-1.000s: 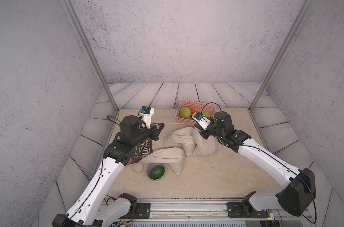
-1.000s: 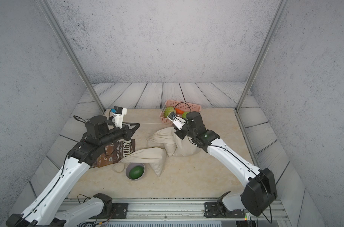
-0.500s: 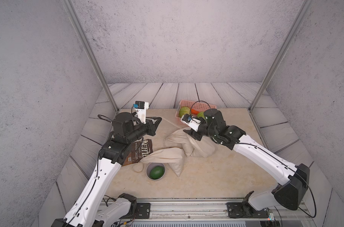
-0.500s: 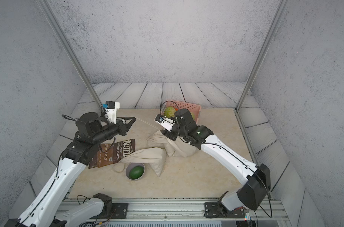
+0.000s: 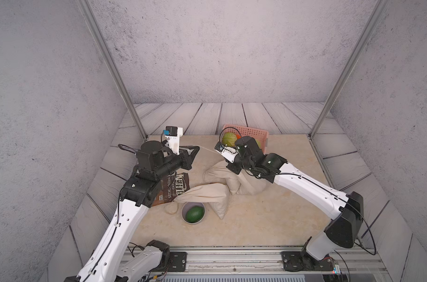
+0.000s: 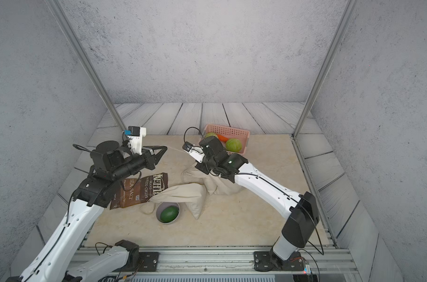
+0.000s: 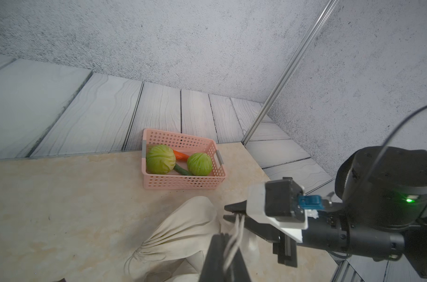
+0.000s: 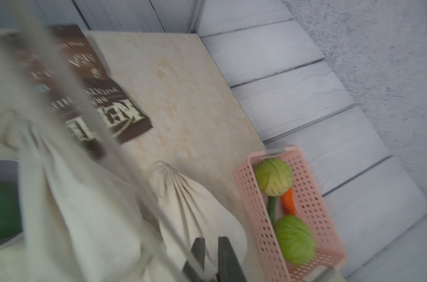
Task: Close the soil bag
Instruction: Frap the soil bag at the center of the board.
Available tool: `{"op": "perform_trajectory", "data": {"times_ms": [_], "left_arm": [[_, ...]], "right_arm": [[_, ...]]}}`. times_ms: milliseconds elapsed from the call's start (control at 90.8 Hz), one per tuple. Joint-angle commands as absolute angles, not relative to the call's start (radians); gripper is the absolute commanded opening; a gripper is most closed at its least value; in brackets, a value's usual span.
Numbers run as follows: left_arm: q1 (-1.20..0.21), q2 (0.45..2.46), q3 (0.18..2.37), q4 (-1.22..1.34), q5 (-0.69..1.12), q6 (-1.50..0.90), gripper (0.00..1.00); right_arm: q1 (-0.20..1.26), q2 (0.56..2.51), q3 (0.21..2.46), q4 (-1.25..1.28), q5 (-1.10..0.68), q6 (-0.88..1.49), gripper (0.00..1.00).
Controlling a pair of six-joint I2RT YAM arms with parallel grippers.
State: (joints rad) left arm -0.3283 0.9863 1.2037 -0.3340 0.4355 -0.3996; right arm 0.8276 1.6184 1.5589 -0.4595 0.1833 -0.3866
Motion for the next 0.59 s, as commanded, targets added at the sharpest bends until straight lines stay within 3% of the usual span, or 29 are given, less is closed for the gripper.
{"op": "perform_trajectory", "data": {"times_ms": [0,264,396,583], "left_arm": [[-0.317,0.933,1.265,-0.32,0.373,-0.39,0.0],[-0.263,0.888,1.367,-0.522,0.137,-0.365,0.0],[-0.212,0.902,1.402,-0.539,0.164,-0.39,0.0],[-0.209,0.921,1.428,-0.502,0.223,-0.393,0.0]], "right_arm": [[0.812,1.633,1.556,-0.515,0.472,-0.366,0.12],[0.557,1.525,1.365,-0.613,0.6,-0.327,0.11],[0.511,1.444,1.334,-0.602,0.702,-0.406,0.18],[0.508,1.384,1.371,-0.581,0.708,-0.412,0.22]]}}
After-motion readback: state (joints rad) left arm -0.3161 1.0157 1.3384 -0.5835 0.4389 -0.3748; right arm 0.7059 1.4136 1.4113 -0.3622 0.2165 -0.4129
